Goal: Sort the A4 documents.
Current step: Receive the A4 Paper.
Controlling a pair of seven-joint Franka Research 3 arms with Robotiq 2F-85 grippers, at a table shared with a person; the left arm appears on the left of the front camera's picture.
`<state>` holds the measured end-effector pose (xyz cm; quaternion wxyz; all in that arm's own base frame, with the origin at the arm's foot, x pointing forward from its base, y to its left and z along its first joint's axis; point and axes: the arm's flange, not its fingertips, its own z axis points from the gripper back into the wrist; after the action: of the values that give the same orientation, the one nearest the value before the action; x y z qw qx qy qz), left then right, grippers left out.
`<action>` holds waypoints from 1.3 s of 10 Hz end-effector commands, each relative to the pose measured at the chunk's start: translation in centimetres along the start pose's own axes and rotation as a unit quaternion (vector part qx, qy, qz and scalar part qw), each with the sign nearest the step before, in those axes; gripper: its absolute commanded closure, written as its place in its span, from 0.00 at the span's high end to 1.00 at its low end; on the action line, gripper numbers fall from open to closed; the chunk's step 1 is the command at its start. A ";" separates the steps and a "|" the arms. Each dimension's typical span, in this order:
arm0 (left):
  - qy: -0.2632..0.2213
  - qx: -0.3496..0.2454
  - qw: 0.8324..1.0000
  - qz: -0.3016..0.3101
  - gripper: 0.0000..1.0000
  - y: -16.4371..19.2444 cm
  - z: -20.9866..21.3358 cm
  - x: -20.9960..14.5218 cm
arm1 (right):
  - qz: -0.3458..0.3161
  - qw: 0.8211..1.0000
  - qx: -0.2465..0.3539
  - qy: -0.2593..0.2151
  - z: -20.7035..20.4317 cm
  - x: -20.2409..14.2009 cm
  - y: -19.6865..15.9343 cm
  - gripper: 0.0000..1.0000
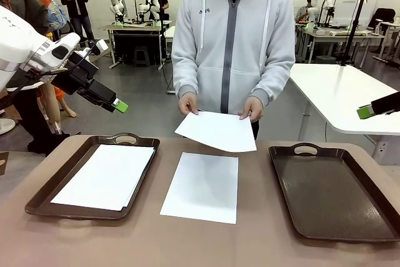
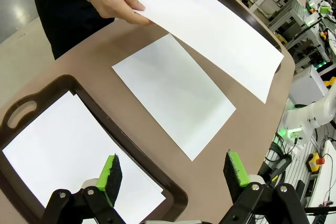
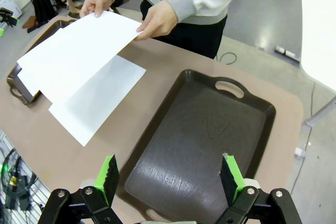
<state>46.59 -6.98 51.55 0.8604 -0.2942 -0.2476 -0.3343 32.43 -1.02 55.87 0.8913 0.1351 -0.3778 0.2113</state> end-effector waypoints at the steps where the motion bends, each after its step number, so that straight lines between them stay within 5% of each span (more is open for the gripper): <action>1: -0.002 0.003 1.000 0.000 1.00 0.0 0.1 0.0 | -0.002 1.000 0.010 -0.002 -0.1 -0.1 -0.1 1.00; 13: -0.002 0.003 1.000 0.000 1.00 0.0 0.1 0.0 | -0.002 1.000 0.010 -0.002 -0.1 -0.1 -0.1 1.00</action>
<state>46.59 -6.98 51.55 0.8604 -0.2942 -0.2476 -0.3343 32.43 -1.02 55.87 0.8913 0.1351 -0.3778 0.2113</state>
